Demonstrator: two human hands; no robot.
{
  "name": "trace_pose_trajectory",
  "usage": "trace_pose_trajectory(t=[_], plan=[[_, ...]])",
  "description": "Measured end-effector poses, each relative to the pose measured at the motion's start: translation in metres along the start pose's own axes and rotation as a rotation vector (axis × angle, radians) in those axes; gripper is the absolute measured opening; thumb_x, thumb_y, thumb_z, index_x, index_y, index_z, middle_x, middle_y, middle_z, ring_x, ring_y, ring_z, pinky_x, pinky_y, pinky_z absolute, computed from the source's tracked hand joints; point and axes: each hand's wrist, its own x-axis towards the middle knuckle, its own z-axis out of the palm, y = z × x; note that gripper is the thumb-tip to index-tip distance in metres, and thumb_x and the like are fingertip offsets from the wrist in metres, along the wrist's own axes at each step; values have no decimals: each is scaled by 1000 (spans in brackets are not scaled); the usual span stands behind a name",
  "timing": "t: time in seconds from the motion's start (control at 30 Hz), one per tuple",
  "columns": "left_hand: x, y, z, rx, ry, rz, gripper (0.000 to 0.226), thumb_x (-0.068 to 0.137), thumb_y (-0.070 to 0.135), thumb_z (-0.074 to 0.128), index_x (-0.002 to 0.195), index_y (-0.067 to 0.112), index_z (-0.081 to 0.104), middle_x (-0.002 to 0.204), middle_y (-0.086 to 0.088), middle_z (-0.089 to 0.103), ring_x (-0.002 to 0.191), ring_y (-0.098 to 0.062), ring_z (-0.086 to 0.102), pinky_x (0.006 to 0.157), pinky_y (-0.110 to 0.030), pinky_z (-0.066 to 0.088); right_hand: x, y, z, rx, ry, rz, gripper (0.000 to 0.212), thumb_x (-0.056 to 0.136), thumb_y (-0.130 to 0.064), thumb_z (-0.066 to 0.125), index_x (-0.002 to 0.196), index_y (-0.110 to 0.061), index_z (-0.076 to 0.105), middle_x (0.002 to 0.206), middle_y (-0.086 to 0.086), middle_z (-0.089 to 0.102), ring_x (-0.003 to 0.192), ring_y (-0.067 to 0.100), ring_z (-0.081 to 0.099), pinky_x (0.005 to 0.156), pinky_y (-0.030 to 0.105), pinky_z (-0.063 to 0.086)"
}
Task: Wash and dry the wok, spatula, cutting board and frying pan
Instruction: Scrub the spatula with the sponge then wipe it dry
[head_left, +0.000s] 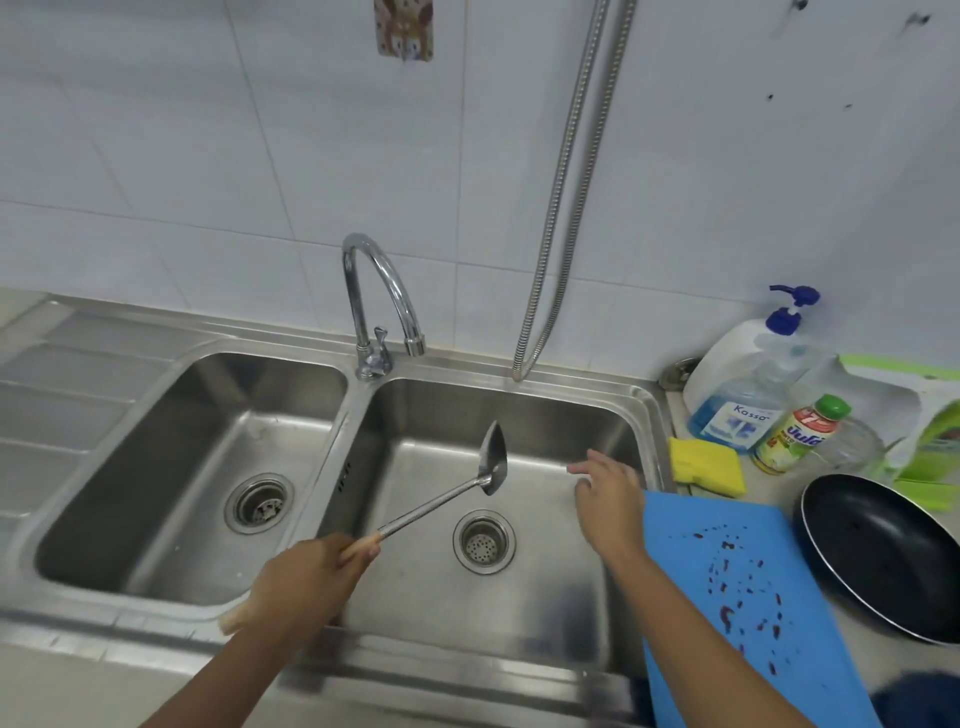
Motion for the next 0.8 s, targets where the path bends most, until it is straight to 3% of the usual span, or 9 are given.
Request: trace_pose_trajectory(t=[0.27,0.43,0.53,0.6,0.7,0.73,0.8], plan=[[9,-68,-29,-19,90,-19,41,90,64,39,77,29,57,70,10,61,68,-10,61,63,-30,49,0,-141,61,225,-161,-131,34,94,-9,50,123,-18,65,140,-3,53,132,17,40,100,13,18],[15,-104,-48,20,92,44,33,92,57,45,96,31,64,86,11,65,81,-9,64,67,-29,46,28,-219,98,178,-201,-242,49,93,-13,48,142,-16,46,147,-1,45,135,25,36,112,35,31],[21,-118,-56,-8,90,76,32,94,55,46,98,31,66,84,12,62,85,-10,63,66,-28,42,54,-257,118,190,-242,-162,61,93,-12,49,150,-15,28,154,2,34,139,27,28,112,37,27],[26,-125,-61,-1,86,82,31,94,55,46,102,32,65,89,12,63,90,-10,63,67,-28,39,70,-275,125,278,-237,-56,65,94,-11,50,152,-17,22,150,4,36,135,28,34,106,31,32],[38,-136,-64,42,54,96,33,94,58,43,105,34,62,96,12,65,92,-8,61,72,-27,43,82,-287,137,406,-257,10,63,95,-1,47,151,-18,25,132,-1,42,100,12,48,72,-2,35],[42,-139,-64,43,45,103,33,93,59,43,104,33,62,96,12,65,92,-8,61,73,-27,44,84,-289,140,444,-255,18,61,94,2,45,150,-18,29,132,-2,42,95,8,48,66,-1,36],[49,-146,-63,28,33,110,35,93,60,43,102,32,61,95,12,65,92,-8,61,74,-27,45,84,-290,144,468,-221,36,57,92,3,43,145,-18,38,139,3,45,102,9,48,72,7,36]])
